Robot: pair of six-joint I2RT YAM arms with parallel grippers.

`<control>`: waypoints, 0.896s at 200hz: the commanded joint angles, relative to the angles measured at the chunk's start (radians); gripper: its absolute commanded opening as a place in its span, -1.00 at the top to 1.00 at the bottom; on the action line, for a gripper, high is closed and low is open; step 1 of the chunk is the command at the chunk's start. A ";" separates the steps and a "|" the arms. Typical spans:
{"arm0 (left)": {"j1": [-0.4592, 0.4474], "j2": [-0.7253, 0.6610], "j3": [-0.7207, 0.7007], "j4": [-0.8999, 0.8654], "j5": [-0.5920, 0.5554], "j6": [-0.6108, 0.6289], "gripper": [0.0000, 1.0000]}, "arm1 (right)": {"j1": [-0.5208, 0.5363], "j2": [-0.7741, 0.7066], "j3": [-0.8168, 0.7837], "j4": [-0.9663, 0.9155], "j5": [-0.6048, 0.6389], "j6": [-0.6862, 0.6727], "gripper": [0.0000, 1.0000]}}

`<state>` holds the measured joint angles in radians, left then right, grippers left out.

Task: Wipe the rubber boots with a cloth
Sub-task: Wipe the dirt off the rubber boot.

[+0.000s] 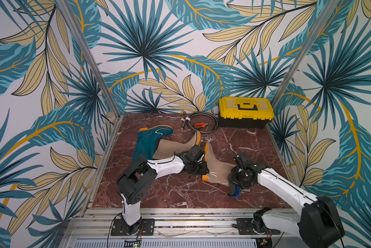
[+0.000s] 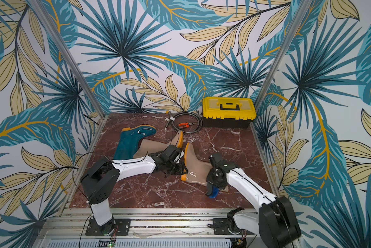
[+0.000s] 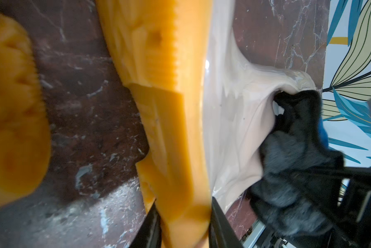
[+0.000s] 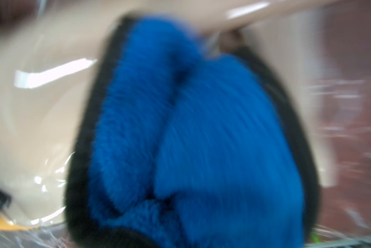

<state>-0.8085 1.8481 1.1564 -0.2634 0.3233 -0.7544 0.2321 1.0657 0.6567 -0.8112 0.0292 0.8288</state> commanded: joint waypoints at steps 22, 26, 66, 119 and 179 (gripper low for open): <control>0.011 -0.020 -0.004 -0.020 0.031 0.182 1.00 | -0.039 -0.094 0.051 -0.039 -0.085 -0.100 1.00; 0.012 -0.022 -0.001 -0.048 0.025 0.199 1.00 | -0.039 -0.075 0.073 -0.039 -0.100 -0.106 1.00; 0.005 -0.059 0.063 -0.240 -0.128 0.315 0.04 | -0.033 0.141 0.305 0.043 -0.180 -0.157 1.00; -0.023 -0.070 0.058 -0.238 -0.141 0.278 -0.20 | -0.030 0.529 0.631 0.311 -0.359 -0.059 1.00; -0.069 -0.033 -0.005 -0.018 0.031 0.144 0.13 | 0.070 0.712 0.709 0.327 -0.415 -0.056 1.00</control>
<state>-0.8646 1.7885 1.1728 -0.3939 0.2684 -0.5461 0.2577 1.7863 1.3991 -0.4919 -0.3408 0.7704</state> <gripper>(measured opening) 0.467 0.092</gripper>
